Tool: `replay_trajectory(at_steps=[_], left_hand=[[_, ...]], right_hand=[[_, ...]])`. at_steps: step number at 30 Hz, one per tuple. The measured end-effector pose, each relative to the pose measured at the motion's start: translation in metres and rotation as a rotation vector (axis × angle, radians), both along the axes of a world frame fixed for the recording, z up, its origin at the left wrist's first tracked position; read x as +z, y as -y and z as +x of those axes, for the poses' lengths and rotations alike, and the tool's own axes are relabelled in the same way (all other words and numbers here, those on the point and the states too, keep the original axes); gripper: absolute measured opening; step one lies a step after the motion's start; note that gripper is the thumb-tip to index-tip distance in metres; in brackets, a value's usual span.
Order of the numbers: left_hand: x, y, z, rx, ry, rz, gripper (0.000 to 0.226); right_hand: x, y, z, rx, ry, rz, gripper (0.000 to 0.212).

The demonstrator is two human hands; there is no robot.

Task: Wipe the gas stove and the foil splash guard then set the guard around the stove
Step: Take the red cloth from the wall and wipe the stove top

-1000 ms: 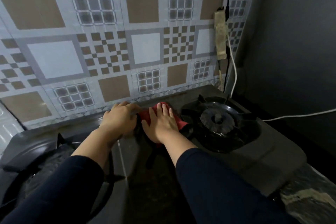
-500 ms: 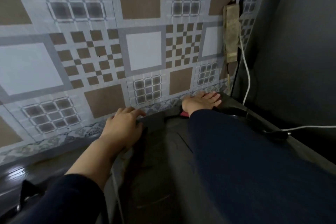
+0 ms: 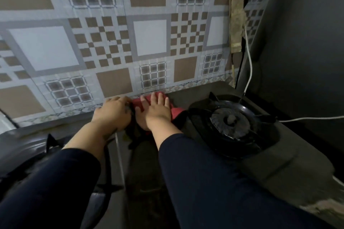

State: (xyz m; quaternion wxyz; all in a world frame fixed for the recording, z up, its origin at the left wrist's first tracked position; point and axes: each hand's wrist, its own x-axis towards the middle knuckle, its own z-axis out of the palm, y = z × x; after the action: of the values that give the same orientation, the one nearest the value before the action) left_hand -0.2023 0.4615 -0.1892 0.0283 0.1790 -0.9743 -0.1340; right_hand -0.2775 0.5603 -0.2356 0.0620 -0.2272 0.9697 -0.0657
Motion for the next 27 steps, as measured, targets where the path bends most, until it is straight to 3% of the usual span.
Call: replay_trajectory(at_steps=[3, 6, 11, 22, 27], left_hand=[[0.005, -0.001, 0.039, 0.063, 0.034, -0.018, 0.047], [0.003, -0.006, 0.074, 0.094, 0.061, -0.046, 0.046], [-0.006, -0.016, 0.116, 0.109, 0.037, -0.037, 0.044], [-0.029, -0.029, 0.141, 0.124, 0.055, -0.020, 0.066], [-0.028, -0.030, 0.140, 0.116, 0.056, -0.023, 0.065]], right_hand=[[0.002, -0.016, 0.036, 0.245, 0.008, -0.027, 0.055], [0.002, -0.031, 0.070, 0.361, 0.003, -0.044, 0.053], [-0.001, -0.056, 0.121, 0.415, -0.020, -0.053, 0.053], [0.000, -0.123, 0.195, 0.588, -0.048, -0.080, 0.051], [0.015, -0.124, 0.198, 0.556, 0.149, -0.123, 0.055]])
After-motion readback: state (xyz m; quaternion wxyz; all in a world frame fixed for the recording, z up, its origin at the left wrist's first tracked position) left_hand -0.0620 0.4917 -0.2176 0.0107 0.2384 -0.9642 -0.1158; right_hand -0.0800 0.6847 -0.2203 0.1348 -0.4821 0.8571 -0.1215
